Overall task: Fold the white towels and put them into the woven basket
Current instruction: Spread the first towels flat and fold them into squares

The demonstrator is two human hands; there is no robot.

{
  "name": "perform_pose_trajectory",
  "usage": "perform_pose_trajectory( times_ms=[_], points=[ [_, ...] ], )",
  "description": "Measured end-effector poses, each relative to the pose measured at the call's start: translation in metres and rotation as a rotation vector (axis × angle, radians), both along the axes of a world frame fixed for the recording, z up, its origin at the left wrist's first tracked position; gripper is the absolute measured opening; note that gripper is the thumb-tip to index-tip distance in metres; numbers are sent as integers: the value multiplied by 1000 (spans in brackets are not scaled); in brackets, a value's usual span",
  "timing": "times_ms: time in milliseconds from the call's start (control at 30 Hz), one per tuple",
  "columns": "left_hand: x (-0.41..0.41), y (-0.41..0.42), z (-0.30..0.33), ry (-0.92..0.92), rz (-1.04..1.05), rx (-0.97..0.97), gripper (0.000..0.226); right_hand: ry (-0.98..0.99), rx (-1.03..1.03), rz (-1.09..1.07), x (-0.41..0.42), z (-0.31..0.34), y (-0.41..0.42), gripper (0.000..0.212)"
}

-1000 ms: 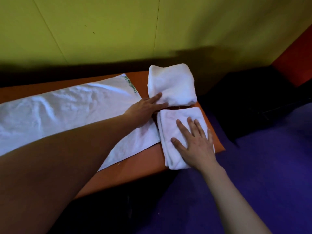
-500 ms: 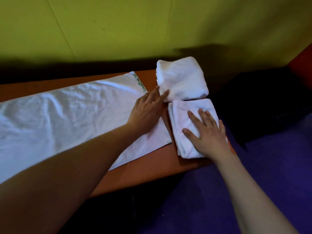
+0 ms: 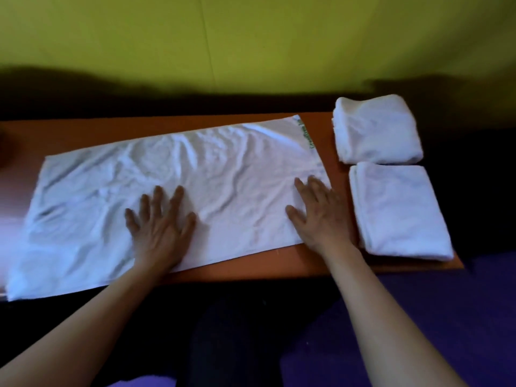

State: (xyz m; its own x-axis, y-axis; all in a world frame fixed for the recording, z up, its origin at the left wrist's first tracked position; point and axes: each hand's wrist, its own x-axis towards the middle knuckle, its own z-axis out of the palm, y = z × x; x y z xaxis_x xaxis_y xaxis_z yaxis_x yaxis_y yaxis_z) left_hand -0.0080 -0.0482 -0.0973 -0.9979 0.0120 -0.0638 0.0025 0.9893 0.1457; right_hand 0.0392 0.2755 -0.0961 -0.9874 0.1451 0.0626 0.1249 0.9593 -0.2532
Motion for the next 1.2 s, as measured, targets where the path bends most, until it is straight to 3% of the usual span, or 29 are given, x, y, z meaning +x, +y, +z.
perform_pose_trajectory(
  times_ms=[300, 433, 533, 667, 800, 1000, 1100, 1200],
  points=[
    [-36, -25, 2, -1, -140, 32, 79, 17, 12, -129, 39, -6, -32, 69],
    [-30, -23, 3, -36, -146, 11, 74, 105, 67, -201, 22, 9, -31, 59],
    [-17, -2, 8, 51, -165, 4, 73, 184, 45, -204, -14, 23, -14, 47],
    [11, 59, 14, 254, -526, 120, 60, 125, -37, -220, -64, 36, 1, 43],
    [39, 126, 30, 144, -862, 198, 50, 14, 36, -281, -107, 40, 8, 50],
    [64, 183, 28, 69, -995, 74, 51, -40, -296, -542, -140, 43, 13, 56],
    [68, 187, 23, 103, -1006, 94, 40, -137, -416, -582, -148, 42, 22, 31],
    [73, 184, 24, 116, -1041, 113, 24, -209, -456, -577, -150, 46, 27, 23]
  ],
)
